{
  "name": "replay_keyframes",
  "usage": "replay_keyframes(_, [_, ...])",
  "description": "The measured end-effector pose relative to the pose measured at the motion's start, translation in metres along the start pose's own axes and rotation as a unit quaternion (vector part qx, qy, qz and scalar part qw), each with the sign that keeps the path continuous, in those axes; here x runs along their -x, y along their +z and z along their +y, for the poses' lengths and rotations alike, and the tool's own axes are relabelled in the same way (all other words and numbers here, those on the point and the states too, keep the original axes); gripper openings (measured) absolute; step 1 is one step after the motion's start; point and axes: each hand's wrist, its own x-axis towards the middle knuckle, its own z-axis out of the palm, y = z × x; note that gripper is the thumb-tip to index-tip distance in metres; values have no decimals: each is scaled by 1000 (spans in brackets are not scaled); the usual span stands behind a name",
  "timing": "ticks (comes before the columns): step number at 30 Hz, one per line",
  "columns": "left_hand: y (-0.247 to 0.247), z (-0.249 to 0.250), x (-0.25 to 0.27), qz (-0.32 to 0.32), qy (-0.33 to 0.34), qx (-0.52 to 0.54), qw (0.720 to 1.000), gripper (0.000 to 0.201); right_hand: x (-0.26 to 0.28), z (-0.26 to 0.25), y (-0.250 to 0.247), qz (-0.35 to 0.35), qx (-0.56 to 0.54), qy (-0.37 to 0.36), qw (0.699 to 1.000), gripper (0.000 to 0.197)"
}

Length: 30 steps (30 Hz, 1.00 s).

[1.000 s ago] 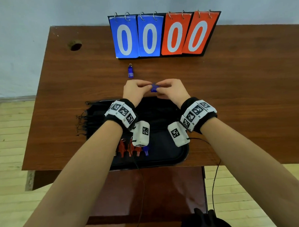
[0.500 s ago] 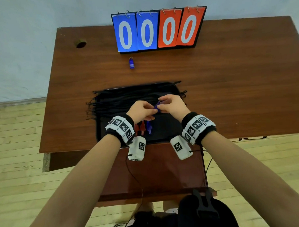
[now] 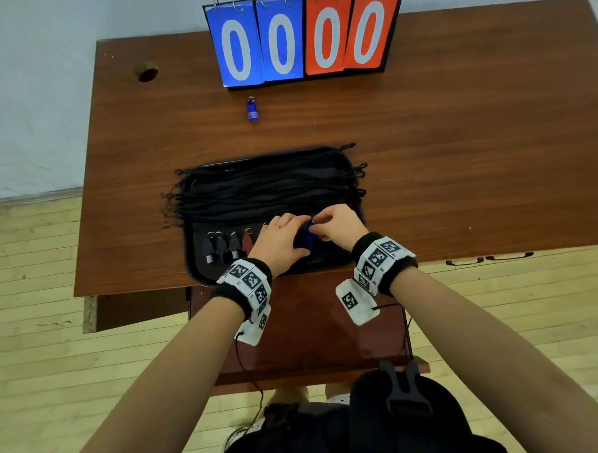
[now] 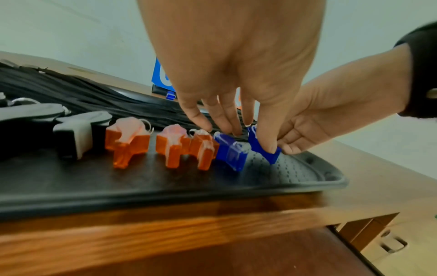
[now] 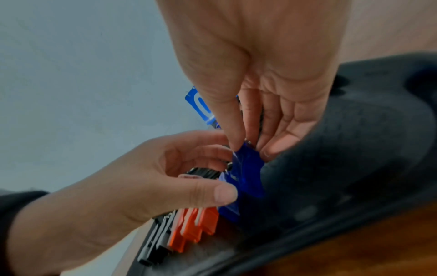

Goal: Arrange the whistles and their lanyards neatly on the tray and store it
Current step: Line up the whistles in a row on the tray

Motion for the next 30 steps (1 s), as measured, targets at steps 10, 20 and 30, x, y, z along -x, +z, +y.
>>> replay_keyframes(10, [19, -11, 1, 101, 45, -83, 990, 58, -4, 7, 13, 26, 49, -14, 998, 22])
replay_keyframes(20, [21, -19, -1, 121, 72, -96, 985, 62, -5, 10, 21, 41, 38, -11, 998, 22])
replay_keyframes(30, [22, -22, 1, 129, 64, -88, 986, 62, -7, 8, 22, 40, 58, -20, 997, 22])
